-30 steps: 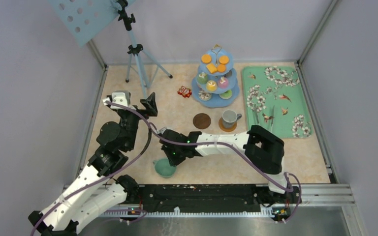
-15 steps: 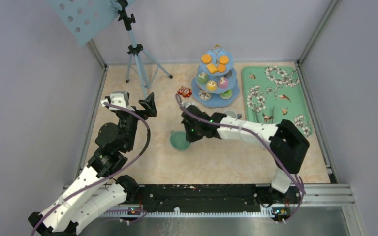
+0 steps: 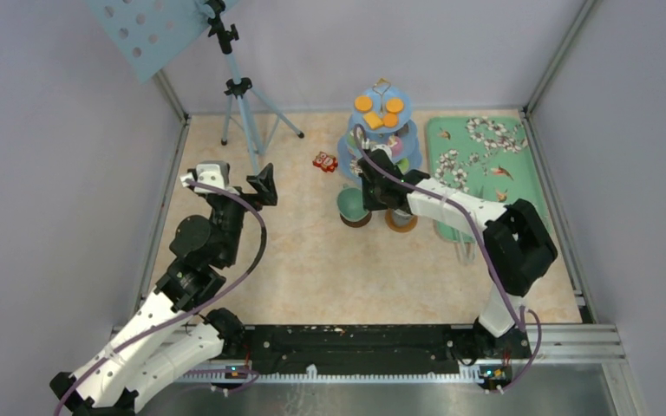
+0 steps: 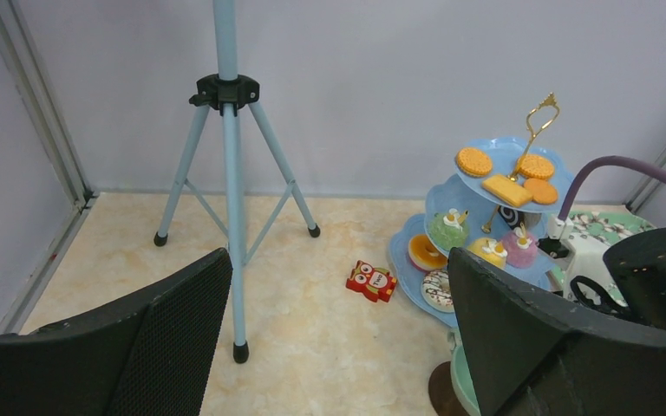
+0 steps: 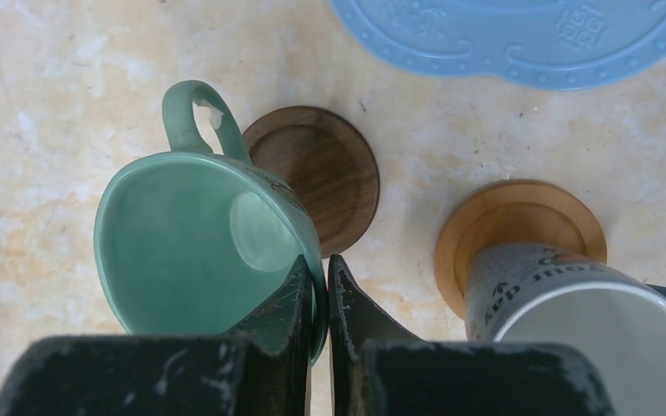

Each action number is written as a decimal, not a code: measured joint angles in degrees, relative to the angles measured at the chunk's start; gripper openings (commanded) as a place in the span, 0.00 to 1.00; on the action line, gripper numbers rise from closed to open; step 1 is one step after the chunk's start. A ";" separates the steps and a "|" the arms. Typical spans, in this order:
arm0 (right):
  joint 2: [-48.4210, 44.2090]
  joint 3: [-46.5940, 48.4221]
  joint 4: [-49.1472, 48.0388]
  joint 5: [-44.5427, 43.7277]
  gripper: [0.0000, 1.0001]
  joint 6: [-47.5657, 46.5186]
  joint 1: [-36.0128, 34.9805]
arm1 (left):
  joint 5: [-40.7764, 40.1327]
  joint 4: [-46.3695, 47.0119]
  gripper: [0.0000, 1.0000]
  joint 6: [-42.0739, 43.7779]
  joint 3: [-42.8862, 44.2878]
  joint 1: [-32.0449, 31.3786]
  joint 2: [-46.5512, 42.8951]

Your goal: Serve the afternoon tea

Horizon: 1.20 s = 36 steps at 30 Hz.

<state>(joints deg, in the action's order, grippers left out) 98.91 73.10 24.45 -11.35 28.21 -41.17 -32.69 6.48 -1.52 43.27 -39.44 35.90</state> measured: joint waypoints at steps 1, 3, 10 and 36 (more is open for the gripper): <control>0.61 0.02 -0.22 -0.50 0.00 0.02 0.09 | 0.04 0.00 0.99 0.00 0.00 0.00 0.02; 1.97 0.02 -0.68 -1.31 0.00 0.02 0.15 | 0.11 0.00 0.99 -0.02 0.00 0.00 0.26; 5.62 0.09 -1.90 -2.99 0.00 0.13 0.31 | 0.28 0.00 0.99 -0.02 0.00 0.00 0.24; 6.27 -1.14 -6.58 -1.16 0.01 1.38 4.52 | 0.55 -0.02 0.99 -0.04 0.00 0.00 1.03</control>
<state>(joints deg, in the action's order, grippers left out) 105.19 71.96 17.87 -12.51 29.58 -36.64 -32.14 6.46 -1.56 43.27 -39.44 36.93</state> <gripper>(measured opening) 0.033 0.987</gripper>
